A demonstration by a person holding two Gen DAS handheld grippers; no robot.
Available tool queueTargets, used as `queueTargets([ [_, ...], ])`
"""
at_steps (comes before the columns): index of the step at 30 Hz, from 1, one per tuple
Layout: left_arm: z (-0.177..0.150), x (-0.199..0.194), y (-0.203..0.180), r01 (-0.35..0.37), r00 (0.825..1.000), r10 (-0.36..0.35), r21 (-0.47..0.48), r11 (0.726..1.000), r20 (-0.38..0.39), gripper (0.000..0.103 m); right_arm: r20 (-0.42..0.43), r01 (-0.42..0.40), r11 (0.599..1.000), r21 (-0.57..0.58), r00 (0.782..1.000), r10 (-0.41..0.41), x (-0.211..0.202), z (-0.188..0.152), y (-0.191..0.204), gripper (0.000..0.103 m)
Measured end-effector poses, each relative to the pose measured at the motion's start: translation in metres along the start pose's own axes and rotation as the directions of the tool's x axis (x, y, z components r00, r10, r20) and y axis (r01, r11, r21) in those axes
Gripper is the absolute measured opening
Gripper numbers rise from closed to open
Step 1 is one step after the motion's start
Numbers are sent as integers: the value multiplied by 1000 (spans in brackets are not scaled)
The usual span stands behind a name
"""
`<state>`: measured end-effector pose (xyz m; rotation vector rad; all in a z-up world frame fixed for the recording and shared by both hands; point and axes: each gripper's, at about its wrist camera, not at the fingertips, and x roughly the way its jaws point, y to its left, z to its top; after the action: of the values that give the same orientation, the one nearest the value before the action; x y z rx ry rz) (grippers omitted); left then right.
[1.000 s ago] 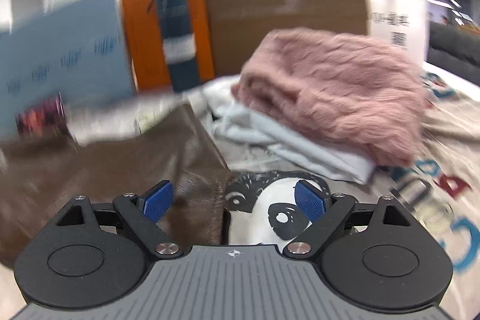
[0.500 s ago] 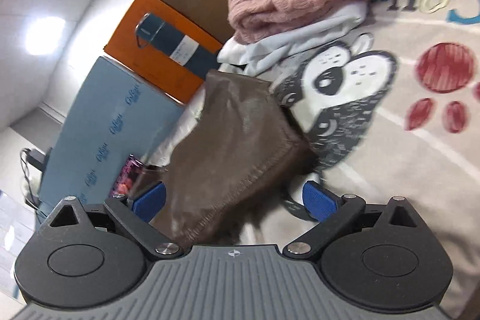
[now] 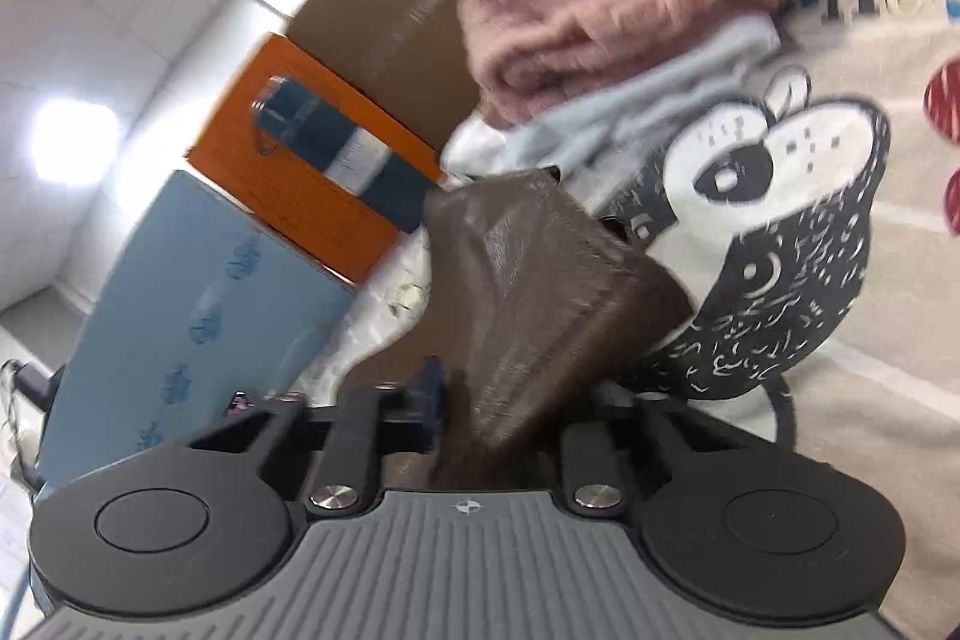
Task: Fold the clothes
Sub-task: 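Grasp the folded jacket edge with the right gripper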
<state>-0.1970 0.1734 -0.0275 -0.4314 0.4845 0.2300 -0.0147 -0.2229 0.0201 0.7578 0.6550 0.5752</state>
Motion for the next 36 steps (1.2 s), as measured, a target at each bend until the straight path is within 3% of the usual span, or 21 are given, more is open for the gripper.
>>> queueTargets([
  [3, -1, 0, -5, 1, 1000, -1, 31, 1000, -10, 94, 1, -78, 997, -7, 997, 78, -22, 3, 4, 7],
  [6, -5, 2, -13, 54, 997, -51, 73, 996, -50, 94, 10, -115, 993, -26, 993, 115, -44, 7, 8, 6],
  [11, -11, -2, -32, 234, 971, -222, 160, 959, -92, 94, 108, 12, 998, -68, 994, -4, -61, 22, 4, 6],
  [13, -14, -4, -40, 198, 980, -186, 217, 956, -77, 94, 124, 48, 997, -68, 992, -39, -60, 26, 3, 6],
  [15, -16, -6, -45, 146, 989, -136, 259, 955, -56, 94, 129, 31, 998, -61, 991, -23, -58, 27, 5, 6],
  [19, -17, -3, -48, 30, 999, -17, 289, 957, -50, 94, 141, -71, 992, -107, 986, 86, -58, 24, 25, 6],
  [21, -18, 1, -49, 14, 998, 7, 301, 954, -67, 94, 135, -129, 981, -144, 980, 148, -58, 20, 41, 6],
  [28, -19, 1, -47, 20, 997, 3, 298, 954, -78, 94, 69, -215, 919, -331, 966, 251, -37, -8, 102, 7],
  [36, -17, 2, -44, 39, 997, -18, 268, 963, -78, 94, -68, -241, 816, -526, 968, 242, -7, -60, 142, 7],
])
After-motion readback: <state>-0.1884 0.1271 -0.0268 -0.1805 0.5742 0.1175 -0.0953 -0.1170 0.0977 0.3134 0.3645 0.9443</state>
